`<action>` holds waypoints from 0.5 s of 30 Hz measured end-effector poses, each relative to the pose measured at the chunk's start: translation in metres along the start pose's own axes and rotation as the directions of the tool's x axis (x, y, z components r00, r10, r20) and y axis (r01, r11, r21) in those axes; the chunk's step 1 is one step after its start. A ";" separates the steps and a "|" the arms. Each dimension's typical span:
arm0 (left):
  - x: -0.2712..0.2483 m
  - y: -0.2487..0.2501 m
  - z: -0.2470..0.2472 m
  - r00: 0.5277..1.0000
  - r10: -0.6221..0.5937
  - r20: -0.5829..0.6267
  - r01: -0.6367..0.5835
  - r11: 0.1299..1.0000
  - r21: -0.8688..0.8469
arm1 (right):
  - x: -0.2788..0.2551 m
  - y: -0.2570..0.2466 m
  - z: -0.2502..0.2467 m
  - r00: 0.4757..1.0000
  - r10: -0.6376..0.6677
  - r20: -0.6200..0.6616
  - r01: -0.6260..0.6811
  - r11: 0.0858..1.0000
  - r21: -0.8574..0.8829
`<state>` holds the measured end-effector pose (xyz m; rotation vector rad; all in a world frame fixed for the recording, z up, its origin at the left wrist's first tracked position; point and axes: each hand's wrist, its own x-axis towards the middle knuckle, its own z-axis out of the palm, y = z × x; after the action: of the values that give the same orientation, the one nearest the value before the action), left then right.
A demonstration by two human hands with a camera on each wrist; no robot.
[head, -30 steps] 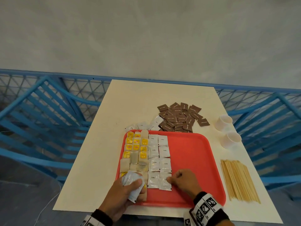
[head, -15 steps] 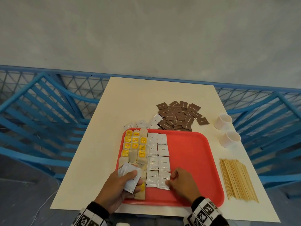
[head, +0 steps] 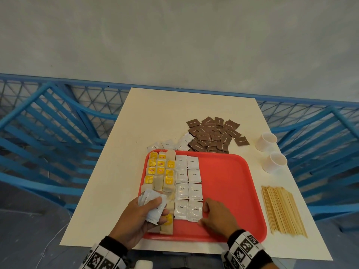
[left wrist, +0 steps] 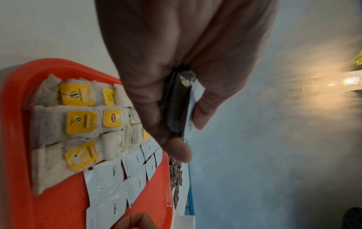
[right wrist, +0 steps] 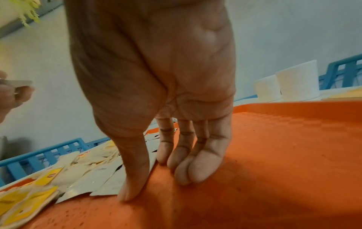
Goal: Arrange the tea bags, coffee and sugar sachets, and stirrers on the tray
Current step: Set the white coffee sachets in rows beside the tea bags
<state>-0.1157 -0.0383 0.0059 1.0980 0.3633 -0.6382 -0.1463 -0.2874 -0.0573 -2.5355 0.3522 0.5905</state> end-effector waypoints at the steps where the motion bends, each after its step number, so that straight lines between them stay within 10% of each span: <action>1: 0.000 0.000 0.000 1.000 -0.004 0.002 0.004 1.000 -0.004 | 0.001 0.001 0.000 1.000 0.006 -0.005 -0.006 1.000 0.015; 11: -0.009 0.003 0.014 0.990 -0.050 0.130 0.064 0.992 -0.108 | -0.011 -0.015 -0.033 0.989 -0.065 -0.130 0.087 0.981 0.173; 15: -0.005 0.008 0.041 0.981 0.008 0.194 0.002 0.999 -0.048 | -0.038 -0.063 -0.068 0.962 -0.207 -0.178 0.272 0.785 0.557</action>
<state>-0.1164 -0.0717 0.0318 0.9807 0.2070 -0.7243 -0.1337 -0.2656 0.0397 -1.9736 0.1970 0.1985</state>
